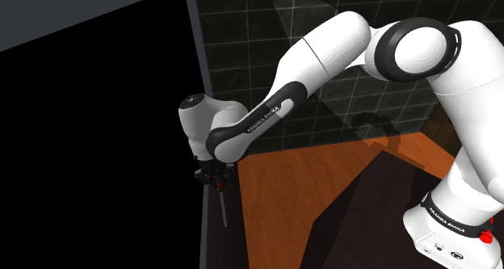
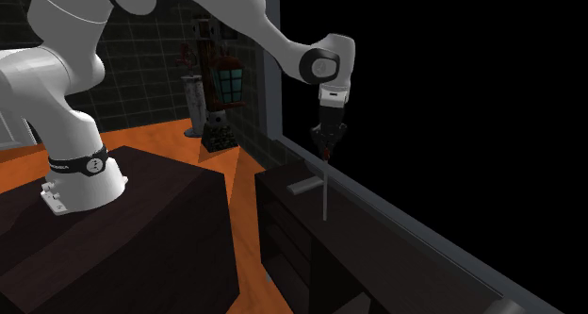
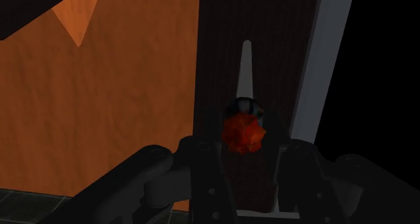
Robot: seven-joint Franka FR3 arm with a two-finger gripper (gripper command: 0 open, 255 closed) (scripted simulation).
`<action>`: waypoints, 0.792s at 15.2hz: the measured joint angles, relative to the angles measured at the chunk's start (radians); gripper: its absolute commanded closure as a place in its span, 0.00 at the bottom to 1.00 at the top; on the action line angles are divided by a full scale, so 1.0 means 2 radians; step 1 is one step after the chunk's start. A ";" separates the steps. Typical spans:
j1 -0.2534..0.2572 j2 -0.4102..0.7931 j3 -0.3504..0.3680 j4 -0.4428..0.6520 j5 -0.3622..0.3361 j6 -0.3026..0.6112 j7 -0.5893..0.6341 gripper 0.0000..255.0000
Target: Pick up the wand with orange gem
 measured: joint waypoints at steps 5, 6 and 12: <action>-0.008 -0.001 0.008 -0.007 -0.002 0.012 0.005 1.00; -0.011 -0.005 0.010 -0.013 -0.001 0.017 0.004 1.00; -0.018 -0.024 0.022 -0.007 0.009 -0.013 0.000 1.00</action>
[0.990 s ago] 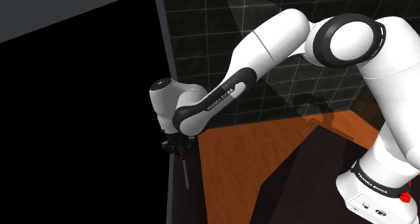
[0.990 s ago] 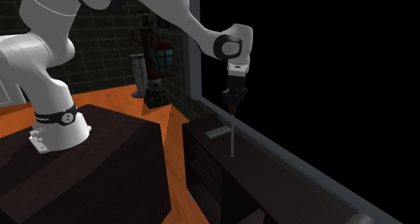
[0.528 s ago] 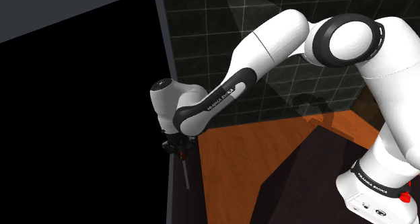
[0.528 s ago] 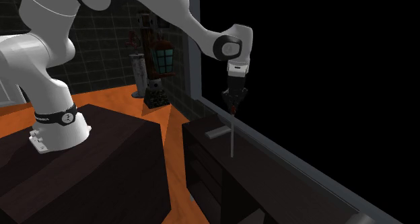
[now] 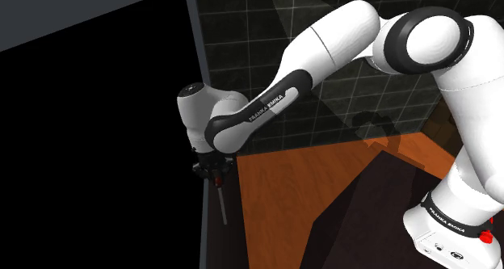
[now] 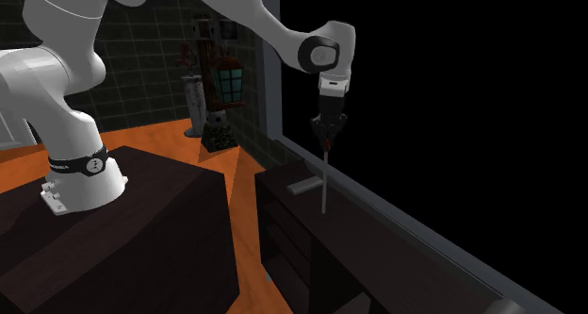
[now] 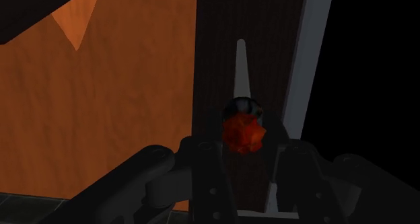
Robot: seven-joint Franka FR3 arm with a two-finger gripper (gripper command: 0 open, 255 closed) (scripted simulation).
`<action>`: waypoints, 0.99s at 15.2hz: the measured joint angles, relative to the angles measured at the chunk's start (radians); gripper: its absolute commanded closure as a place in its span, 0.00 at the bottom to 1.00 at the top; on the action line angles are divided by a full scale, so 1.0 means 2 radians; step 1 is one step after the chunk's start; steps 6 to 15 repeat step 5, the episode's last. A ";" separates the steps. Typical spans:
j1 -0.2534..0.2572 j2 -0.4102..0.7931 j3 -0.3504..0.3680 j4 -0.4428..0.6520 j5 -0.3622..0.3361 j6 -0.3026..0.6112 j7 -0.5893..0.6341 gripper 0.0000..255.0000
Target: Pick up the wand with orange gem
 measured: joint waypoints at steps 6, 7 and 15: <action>-0.006 -0.016 0.010 0.002 0.006 -0.017 -0.003 1.00; -0.006 -0.016 0.010 0.002 0.006 -0.017 -0.003 1.00; -0.006 -0.016 0.010 0.002 0.006 -0.017 -0.003 1.00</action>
